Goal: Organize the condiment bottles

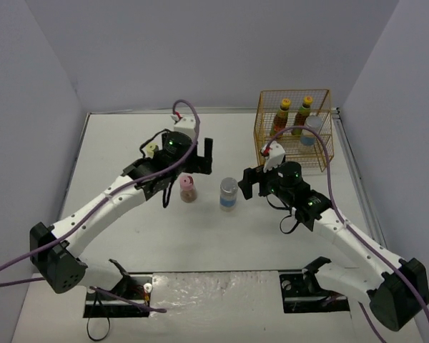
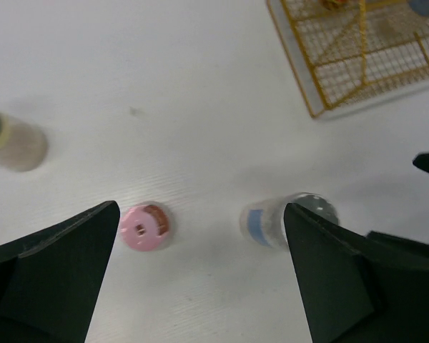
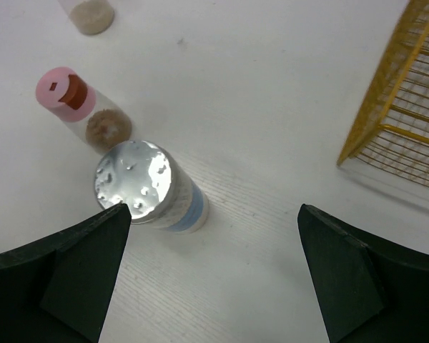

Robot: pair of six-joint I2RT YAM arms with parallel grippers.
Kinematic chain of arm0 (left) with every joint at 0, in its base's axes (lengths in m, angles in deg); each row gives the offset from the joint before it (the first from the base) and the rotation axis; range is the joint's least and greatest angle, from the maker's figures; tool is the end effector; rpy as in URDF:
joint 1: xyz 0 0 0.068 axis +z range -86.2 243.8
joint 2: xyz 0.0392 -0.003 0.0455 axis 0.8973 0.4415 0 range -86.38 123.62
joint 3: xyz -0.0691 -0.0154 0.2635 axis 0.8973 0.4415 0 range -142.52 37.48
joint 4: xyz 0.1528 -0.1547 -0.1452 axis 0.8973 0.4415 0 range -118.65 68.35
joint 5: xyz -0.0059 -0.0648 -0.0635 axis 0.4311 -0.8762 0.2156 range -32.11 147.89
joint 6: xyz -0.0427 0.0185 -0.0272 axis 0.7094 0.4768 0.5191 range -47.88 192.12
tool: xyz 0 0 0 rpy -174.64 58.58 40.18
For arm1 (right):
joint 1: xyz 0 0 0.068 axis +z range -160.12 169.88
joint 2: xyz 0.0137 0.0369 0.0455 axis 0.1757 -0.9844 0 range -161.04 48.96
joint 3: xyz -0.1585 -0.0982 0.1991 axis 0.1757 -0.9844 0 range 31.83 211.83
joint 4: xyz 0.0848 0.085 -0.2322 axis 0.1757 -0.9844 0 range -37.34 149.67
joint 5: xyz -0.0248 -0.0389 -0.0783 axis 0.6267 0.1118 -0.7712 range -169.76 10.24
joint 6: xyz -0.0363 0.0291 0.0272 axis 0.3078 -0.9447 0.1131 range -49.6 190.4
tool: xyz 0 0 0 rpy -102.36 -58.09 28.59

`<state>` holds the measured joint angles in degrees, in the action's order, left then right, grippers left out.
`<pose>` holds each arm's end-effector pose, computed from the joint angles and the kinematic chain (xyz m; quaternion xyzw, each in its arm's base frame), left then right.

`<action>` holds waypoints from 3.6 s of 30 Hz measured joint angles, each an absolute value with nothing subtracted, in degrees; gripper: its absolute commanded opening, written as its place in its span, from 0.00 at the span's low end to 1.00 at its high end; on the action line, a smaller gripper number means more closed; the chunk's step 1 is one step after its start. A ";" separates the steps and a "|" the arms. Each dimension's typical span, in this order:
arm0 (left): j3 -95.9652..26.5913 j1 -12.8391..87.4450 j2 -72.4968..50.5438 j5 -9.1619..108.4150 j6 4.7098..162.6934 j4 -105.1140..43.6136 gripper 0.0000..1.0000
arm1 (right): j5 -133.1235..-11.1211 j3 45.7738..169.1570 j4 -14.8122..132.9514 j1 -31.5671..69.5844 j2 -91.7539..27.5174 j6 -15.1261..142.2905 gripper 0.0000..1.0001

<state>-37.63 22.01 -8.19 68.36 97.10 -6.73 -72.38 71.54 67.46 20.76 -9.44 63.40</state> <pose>0.2374 -0.2035 0.3727 0.0743 0.8380 -0.2302 0.4892 0.2038 0.1272 0.2960 -0.1993 0.7443 0.2532 0.5849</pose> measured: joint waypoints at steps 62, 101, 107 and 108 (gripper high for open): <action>-10.50 53.60 -37.06 63.16 93.40 -0.64 0.97 | -84.50 111.62 65.64 -0.96 -41.78 67.86 0.00; -10.50 54.90 -34.61 60.65 93.44 -0.68 0.97 | -78.44 111.43 64.09 -2.31 -47.31 65.96 0.91; -10.50 54.90 -34.64 60.65 93.44 -0.79 0.97 | -78.43 104.02 64.88 4.84 -31.73 66.04 0.95; -10.50 54.90 -34.64 60.65 93.43 -0.80 0.97 | -78.10 102.77 64.73 7.42 -29.83 66.07 0.96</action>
